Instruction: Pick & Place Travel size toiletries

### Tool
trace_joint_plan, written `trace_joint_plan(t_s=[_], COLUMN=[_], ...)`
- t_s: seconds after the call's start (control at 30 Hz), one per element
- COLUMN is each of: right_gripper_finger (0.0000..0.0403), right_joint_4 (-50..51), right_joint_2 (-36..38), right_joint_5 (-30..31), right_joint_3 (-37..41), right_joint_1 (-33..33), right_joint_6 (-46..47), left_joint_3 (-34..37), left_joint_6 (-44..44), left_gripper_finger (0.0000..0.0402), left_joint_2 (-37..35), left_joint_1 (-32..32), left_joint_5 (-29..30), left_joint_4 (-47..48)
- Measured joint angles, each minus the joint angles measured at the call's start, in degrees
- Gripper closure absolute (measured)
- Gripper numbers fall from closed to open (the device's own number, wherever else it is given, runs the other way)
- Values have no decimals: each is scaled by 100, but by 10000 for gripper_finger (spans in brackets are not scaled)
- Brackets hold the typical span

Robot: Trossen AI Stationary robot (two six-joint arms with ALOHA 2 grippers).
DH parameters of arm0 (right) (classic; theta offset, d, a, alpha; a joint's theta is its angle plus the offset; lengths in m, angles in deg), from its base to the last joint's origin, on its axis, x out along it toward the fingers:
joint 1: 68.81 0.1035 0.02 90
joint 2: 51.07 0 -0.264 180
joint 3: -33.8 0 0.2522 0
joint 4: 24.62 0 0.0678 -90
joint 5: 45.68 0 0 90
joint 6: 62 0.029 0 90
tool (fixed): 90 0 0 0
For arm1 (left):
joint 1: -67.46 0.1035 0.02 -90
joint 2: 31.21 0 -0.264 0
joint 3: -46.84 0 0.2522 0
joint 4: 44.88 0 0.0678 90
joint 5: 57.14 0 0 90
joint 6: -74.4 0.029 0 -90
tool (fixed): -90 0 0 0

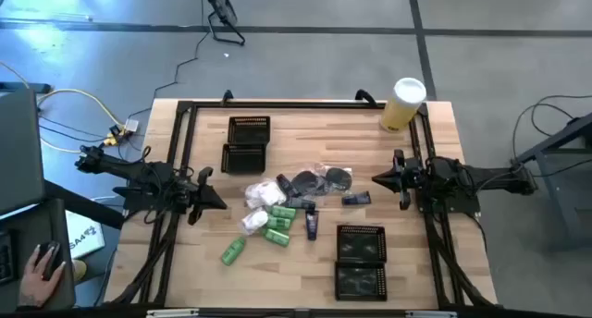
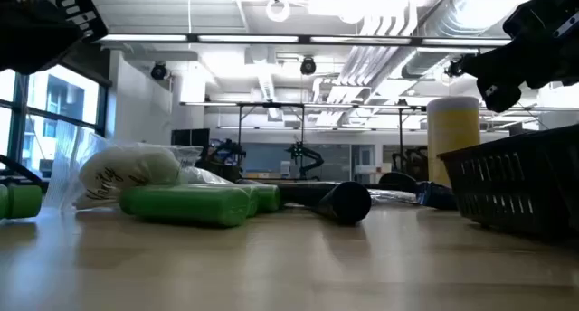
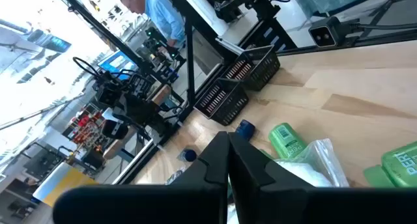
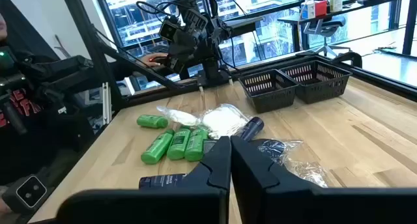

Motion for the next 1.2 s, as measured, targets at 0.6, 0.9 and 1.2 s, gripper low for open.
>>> trace_joint_plan(t_s=[0.6, 0.9, 1.2], right_gripper_finger=[400, 400, 400], right_joint_4=[0, 0, 0], right_joint_2=[-2, -1, 0], right_joint_5=[0, 0, 0], right_joint_3=[-2, -1, 0], right_joint_1=[0, 0, 0], right_joint_6=[0, 0, 0], left_joint_3=[0, 1, -6], left_joint_6=[0, 6, 12], left_gripper_finger=[402, 402, 402], left_joint_2=[2, 2, 0], left_joint_1=[-1, -1, 0], left_joint_5=[0, 1070, 1469], left_joint_4=[0, -39, -35])
